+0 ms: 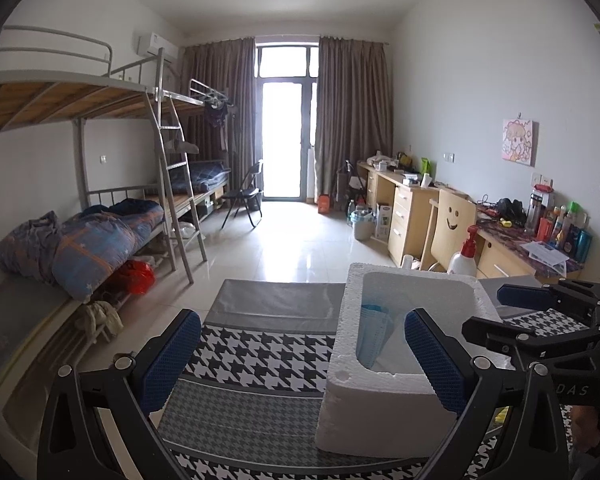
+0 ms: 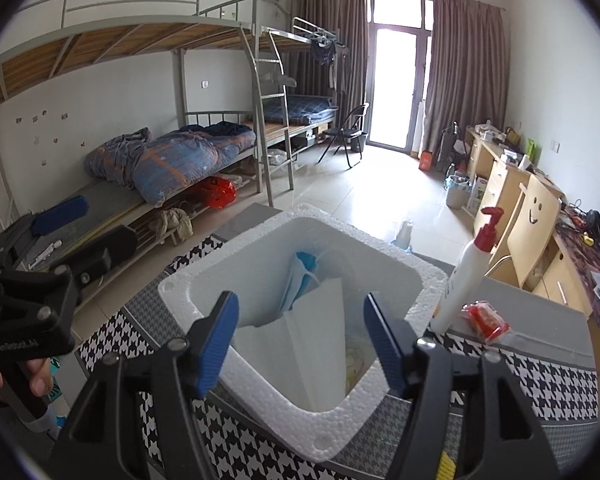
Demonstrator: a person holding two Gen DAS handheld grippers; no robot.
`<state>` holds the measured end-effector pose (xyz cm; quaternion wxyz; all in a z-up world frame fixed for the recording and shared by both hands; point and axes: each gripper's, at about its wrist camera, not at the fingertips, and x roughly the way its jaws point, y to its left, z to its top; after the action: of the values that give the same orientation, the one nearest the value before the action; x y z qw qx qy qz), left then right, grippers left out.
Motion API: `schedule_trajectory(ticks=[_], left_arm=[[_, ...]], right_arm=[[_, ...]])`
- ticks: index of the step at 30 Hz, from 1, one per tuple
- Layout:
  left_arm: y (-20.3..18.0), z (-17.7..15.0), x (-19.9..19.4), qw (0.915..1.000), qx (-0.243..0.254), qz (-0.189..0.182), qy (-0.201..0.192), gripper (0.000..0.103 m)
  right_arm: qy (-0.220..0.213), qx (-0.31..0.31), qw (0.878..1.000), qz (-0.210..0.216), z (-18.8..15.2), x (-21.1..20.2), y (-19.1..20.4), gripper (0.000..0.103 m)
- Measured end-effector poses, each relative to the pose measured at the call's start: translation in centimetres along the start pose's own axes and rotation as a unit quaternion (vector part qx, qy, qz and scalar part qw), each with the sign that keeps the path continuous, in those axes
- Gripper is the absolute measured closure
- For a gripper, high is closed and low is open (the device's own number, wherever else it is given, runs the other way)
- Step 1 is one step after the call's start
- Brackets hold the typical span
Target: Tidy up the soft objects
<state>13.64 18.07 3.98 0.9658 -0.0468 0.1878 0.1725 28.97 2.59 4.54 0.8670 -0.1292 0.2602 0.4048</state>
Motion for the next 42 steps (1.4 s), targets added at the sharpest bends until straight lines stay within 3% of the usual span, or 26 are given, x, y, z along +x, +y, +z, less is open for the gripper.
schedule_trajectory(ticks=[11,25,42], left_arm=[[-1.3,0.4,-0.6,0.9999,0.009,-0.013,-0.002,0.001],[-3.4,0.6,-1.3,0.9993,0.023,-0.030,-0.009,0.001],[-7.2,0.4,-3.1,0.9951,0.042,-0.087,-0.022,0.001]], right_arm=[[-0.033,0.022,0.999,-0.005,-0.2,-2.2,-1.3,0.011],[-0.055,0.028,0.998,-0.013,-0.9,-4.4,-1.9,0.010],[-0.085,0.058,0.993,-0.055,-3.2,-8.5,-4.3,0.010]])
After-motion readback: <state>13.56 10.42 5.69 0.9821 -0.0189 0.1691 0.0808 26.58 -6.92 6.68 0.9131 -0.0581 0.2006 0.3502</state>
